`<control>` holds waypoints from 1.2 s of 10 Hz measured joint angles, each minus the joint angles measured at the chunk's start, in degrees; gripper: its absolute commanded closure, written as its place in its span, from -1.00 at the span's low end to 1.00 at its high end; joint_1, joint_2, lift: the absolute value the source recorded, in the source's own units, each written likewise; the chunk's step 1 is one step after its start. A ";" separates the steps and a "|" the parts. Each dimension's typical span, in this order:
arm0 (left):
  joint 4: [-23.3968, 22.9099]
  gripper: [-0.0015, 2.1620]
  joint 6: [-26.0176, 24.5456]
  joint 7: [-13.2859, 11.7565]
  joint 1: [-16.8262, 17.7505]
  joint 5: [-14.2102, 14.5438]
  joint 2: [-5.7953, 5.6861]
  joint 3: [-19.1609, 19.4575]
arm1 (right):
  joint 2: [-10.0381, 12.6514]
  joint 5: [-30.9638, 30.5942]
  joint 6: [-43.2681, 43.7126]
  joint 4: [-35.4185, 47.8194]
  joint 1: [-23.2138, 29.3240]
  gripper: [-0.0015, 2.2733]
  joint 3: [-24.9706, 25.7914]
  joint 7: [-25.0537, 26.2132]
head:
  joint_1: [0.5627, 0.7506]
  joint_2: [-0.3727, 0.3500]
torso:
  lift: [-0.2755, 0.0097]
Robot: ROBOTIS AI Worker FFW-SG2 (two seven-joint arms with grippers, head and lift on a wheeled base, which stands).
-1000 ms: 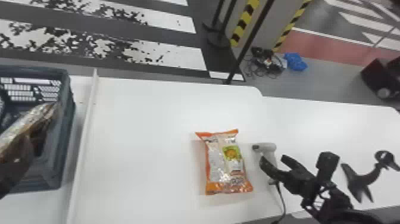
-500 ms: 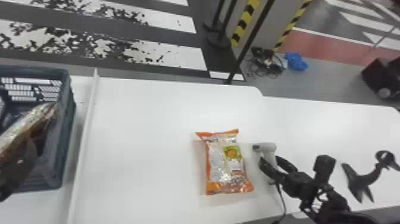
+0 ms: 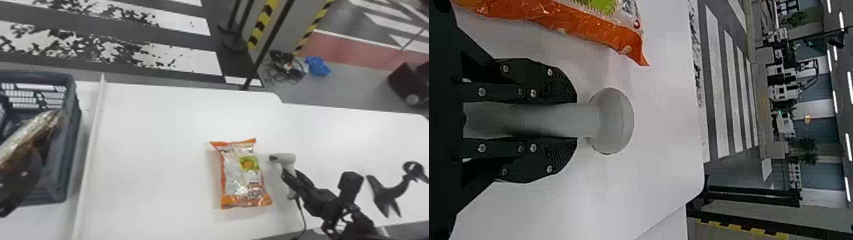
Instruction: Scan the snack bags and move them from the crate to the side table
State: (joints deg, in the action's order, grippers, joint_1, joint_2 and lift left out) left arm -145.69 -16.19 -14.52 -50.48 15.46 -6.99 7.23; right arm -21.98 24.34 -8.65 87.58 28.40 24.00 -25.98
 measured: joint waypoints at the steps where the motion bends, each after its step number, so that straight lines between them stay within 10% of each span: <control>1: 0.01 -0.93 -0.46 0.08 0.11 0.05 -0.07 -0.11 | 2.10 0.03 1.71 3.18 2.24 0.97 1.05 2.31 | 0.41 -0.94 | 0.32; 5: 0.04 -0.93 -0.47 0.29 0.52 0.09 -0.48 -0.79 | 8.07 3.06 2.15 18.72 9.48 0.97 4.82 3.97 | 0.41 -0.94 | 0.32; 12: -0.14 -0.93 -0.29 0.37 0.34 -0.14 -0.31 -0.96 | 10.19 3.11 -1.83 24.20 11.40 0.97 -0.36 3.92 | 0.41 -0.87 | 0.32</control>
State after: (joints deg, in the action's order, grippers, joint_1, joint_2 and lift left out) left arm -145.83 -16.48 -14.15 -50.14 15.33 -7.30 6.27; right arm -11.79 27.45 -10.48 111.77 39.80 23.65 -22.06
